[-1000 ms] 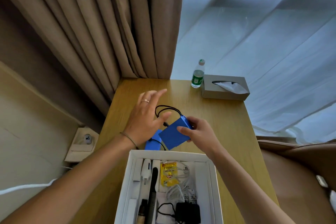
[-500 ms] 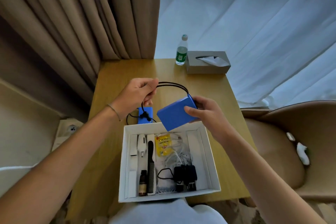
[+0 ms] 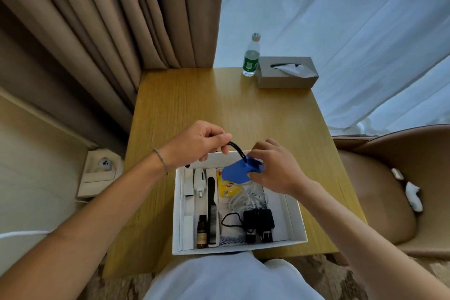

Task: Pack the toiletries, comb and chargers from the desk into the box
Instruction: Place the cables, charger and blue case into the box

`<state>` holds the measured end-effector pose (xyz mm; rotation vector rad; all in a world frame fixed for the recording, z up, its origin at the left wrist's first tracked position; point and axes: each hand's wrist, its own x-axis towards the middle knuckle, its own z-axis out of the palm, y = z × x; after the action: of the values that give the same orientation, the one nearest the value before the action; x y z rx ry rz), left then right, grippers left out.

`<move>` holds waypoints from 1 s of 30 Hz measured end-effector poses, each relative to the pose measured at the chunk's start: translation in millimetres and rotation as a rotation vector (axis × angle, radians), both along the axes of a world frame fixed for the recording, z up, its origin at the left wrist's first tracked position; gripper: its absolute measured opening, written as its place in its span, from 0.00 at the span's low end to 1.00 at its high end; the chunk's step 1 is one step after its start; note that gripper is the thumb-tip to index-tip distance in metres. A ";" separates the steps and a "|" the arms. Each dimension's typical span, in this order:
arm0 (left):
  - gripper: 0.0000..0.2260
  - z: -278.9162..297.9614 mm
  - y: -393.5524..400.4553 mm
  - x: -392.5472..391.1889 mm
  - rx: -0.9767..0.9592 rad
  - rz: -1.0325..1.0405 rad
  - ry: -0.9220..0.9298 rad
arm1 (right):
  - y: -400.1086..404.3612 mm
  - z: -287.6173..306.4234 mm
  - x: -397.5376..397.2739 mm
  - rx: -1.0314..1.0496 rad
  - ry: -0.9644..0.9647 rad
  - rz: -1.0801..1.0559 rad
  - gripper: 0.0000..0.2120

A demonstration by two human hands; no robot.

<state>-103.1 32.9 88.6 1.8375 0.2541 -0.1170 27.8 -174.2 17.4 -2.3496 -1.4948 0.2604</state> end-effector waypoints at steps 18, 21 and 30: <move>0.12 -45.8 -24.2 -21.6 0.067 -0.216 0.348 | 4.0 -52.3 6.4 -0.226 -0.335 0.397 0.20; 0.11 -57.1 -26.9 -21.6 0.171 -0.210 0.338 | 5.2 -51.7 7.6 -0.320 -0.389 0.375 0.16; 0.10 -98.4 -63.1 -9.8 0.302 -0.171 0.286 | 6.3 -49.1 13.5 -0.611 -0.467 0.381 0.14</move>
<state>-112.9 -30.3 -9.8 2.1406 0.3270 -0.4856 41.4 -167.8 -31.7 -2.6832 -2.3747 0.3087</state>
